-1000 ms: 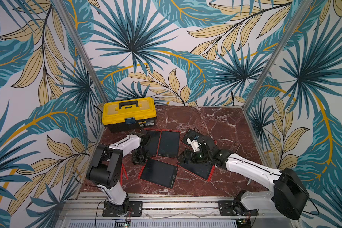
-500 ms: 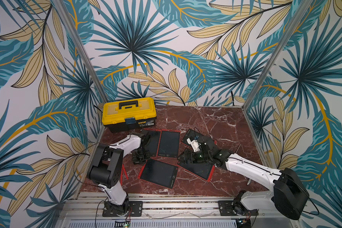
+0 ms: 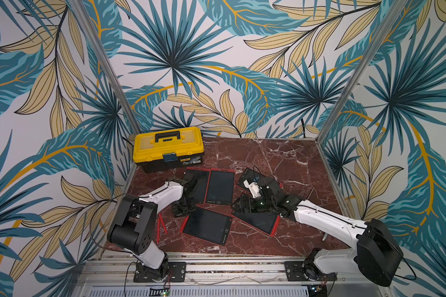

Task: Place the stylus back onto the writing tablet
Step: Place the stylus on the writing tablet.

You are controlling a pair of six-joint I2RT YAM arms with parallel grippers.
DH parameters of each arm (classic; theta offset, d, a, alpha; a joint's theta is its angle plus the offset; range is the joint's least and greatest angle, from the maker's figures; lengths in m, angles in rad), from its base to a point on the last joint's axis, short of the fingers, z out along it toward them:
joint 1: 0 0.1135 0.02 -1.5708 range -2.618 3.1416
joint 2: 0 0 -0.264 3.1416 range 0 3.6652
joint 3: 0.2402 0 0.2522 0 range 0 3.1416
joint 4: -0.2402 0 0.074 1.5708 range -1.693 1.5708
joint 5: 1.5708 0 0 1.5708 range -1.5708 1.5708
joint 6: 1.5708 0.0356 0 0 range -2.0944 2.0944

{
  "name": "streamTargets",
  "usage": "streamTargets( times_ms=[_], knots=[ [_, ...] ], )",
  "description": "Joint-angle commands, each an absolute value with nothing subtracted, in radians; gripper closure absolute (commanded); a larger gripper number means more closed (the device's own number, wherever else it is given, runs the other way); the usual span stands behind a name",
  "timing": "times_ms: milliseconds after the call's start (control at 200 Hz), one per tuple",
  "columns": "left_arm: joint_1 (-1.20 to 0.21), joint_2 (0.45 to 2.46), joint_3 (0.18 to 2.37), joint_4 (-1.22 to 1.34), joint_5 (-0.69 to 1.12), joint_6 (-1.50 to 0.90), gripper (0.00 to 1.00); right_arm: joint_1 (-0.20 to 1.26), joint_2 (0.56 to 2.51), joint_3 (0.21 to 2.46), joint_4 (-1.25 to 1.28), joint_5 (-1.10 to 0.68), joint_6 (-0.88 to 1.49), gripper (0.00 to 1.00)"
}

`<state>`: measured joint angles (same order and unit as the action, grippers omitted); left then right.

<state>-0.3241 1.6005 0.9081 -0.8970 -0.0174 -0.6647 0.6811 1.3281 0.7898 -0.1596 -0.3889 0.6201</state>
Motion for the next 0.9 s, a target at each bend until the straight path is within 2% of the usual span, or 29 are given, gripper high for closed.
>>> streamTargets(
  times_ms=[0,586,896],
  knots=[
    [-0.351,1.604,0.855,-0.870,-0.015,-0.721,1.00,0.686,1.315,0.779,-0.173,-0.379,0.611,0.01],
    [-0.448,1.608,0.784,-0.815,-0.102,-0.842,1.00,0.687,1.295,0.760,-0.172,-0.368,0.612,0.01],
    [-0.420,1.543,0.816,-0.842,-0.070,-0.837,1.00,0.687,1.281,0.756,-0.172,-0.368,0.602,0.01]
  ],
)
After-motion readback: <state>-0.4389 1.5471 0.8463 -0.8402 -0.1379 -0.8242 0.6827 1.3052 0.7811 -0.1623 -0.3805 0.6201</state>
